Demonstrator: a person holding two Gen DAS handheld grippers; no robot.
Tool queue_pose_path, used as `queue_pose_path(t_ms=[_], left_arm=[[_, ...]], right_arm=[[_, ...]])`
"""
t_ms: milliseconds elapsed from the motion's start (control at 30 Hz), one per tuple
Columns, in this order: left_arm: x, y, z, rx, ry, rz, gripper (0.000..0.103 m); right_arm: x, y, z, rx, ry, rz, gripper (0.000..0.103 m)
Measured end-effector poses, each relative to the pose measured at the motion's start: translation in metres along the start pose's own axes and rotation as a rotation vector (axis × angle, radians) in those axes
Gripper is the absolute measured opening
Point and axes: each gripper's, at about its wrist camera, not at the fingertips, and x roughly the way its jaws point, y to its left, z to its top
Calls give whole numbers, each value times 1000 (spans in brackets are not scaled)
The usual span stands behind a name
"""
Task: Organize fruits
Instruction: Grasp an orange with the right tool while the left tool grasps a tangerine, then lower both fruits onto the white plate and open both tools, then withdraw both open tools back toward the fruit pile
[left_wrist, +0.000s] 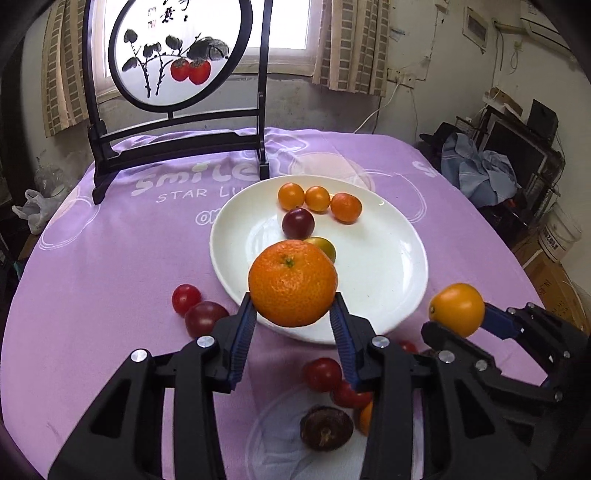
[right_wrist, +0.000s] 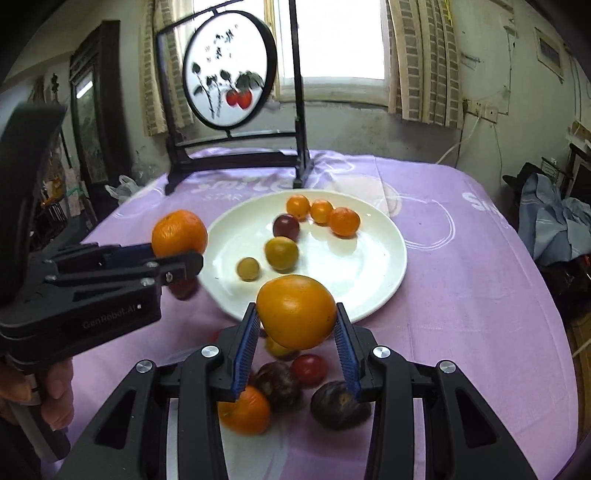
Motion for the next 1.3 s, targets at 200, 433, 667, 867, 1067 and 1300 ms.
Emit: queue_pose_path(t_ms=[200, 433, 667, 867, 1067, 1300], left_arm=[[47, 4, 10, -41, 78, 8, 40], [63, 6, 14, -79, 66, -7, 59], [28, -4, 3, -14, -4, 7, 73], [-2, -5, -19, 7, -31, 17, 81], [-17, 4, -39, -41, -24, 4, 83], [-25, 13, -61, -68, -1, 10, 83]], right_arm=[[38, -12, 3, 29, 54, 0, 42], [49, -15, 0, 15, 81, 22, 56], [38, -16, -5, 33, 84, 43, 56], [23, -13, -9, 34, 67, 62, 57], [3, -6, -23, 17, 50, 80, 57], [-14, -7, -49, 45, 56, 92, 57]])
